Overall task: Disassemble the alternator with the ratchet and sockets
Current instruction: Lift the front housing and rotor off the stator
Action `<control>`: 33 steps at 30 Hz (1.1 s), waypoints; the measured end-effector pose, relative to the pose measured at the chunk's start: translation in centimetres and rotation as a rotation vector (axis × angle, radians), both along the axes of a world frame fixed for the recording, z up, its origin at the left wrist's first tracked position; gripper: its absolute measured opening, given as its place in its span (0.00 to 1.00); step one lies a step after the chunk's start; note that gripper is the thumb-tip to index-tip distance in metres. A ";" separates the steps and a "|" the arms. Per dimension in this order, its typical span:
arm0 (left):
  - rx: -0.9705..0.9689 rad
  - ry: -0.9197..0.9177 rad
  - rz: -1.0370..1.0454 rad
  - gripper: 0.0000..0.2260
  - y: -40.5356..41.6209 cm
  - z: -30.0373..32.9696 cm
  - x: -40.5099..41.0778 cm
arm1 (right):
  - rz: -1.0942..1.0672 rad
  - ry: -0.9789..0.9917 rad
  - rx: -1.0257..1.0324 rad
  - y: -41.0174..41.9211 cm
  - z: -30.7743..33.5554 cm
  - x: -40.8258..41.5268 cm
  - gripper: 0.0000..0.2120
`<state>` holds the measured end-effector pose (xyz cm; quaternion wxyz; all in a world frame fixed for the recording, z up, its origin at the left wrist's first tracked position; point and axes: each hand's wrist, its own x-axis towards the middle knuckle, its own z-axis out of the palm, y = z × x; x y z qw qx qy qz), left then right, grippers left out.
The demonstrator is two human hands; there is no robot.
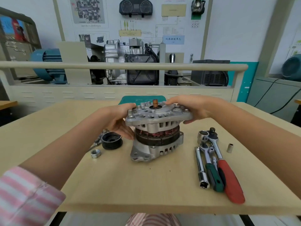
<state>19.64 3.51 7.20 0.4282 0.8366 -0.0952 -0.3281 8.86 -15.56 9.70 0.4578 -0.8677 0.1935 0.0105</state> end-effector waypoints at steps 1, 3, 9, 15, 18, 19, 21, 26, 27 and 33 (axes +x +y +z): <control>0.027 -0.065 -0.004 0.34 -0.4 0.0 -0.1 | -0.025 -0.012 0.107 0.0 -0.3 -0.4 0.13; 0.052 -0.157 0.010 0.33 -1.1 -0.2 -0.4 | -0.112 -0.087 0.281 -0.2 -1.0 -0.9 0.09; -0.385 -0.019 0.080 0.21 -0.9 -1.9 -0.6 | -0.169 -0.209 0.370 1.3 -1.1 -1.3 0.03; -0.936 0.052 0.171 0.19 -2.5 -4.6 -1.7 | -0.205 -0.445 1.023 0.6 -3.9 -2.8 0.20; -0.996 0.003 0.222 0.20 -3.0 -5.4 -1.9 | -0.196 -0.561 1.011 1.2 -5.7 -3.0 0.21; -1.021 0.002 0.244 0.21 -3.2 -5.5 -1.9 | -0.170 -0.573 1.003 1.6 -5.8 -3.0 0.22; -1.068 0.008 0.262 0.25 -3.4 -5.6 -1.8 | -0.161 -0.582 1.044 2.0 -5.3 -3.0 0.20; -1.106 0.020 0.253 0.28 -3.5 -5.7 -2.4 | -0.227 -0.599 1.022 2.1 -4.4 -2.7 0.16; -1.108 0.021 0.254 0.28 -3.5 -5.8 -2.5 | -0.222 -0.604 1.021 2.1 -4.4 -2.7 0.17; -1.118 0.037 0.371 0.20 -3.2 -5.5 -3.4 | -0.200 -0.637 1.030 2.1 -4.3 -2.5 0.18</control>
